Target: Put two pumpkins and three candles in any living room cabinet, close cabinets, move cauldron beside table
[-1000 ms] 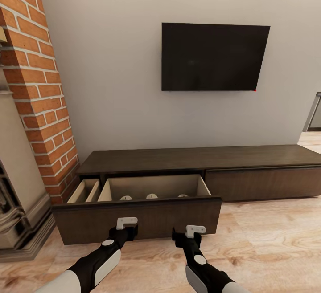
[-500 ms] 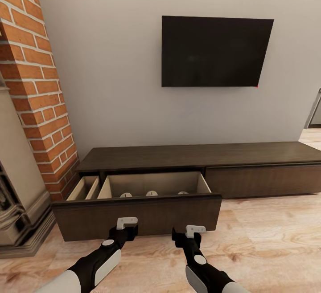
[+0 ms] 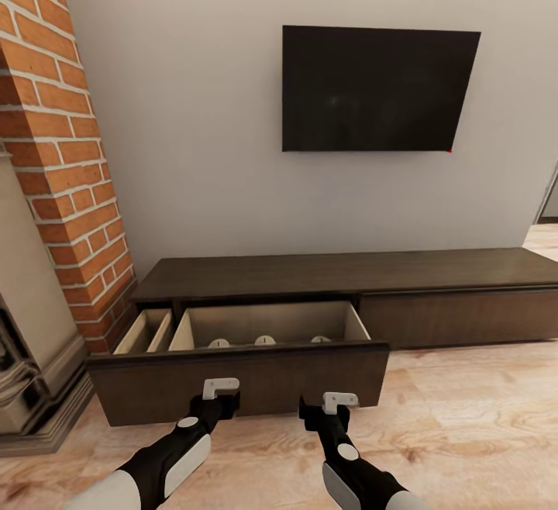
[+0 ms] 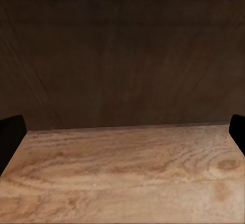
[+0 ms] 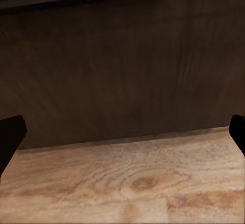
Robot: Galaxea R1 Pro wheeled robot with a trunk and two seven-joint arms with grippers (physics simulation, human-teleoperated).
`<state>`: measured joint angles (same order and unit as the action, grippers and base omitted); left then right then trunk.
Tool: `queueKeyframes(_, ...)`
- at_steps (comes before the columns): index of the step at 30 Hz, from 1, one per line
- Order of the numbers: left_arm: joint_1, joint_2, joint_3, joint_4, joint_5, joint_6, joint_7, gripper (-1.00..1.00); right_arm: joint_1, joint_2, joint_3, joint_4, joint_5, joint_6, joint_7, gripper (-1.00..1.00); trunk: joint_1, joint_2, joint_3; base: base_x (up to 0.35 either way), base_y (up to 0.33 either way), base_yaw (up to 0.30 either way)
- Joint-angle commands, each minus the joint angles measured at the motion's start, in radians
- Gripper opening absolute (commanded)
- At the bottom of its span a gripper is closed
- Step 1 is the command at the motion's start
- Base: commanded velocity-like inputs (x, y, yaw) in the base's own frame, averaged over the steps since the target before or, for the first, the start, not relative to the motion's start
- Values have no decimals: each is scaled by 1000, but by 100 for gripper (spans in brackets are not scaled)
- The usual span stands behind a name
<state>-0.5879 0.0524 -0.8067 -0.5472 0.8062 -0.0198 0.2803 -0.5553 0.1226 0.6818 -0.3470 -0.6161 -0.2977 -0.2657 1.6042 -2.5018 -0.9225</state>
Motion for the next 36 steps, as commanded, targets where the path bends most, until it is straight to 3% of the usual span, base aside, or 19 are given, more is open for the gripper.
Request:
queueKeyframes(1, -1, 1, -9, -2, 8, -2, 8, 100, -1, 0, 9, 0, -8, -4, -6, 100, 0, 0, -1, 133, 35, 0)
queueKeyframes(10, -1, 0, -9, -2, 8, -3, 8, 100, -1, 0, 8, 0, -8, -4, -6, 100, 0, 0, -1, 28, 7, 0)
queueKeyframes(36, -1, 0, -9, -2, 8, -3, 9, 100, -2, -1, 8, 1, -8, -4, -6, 100, 12, -7, -102, 0, 0, 0)
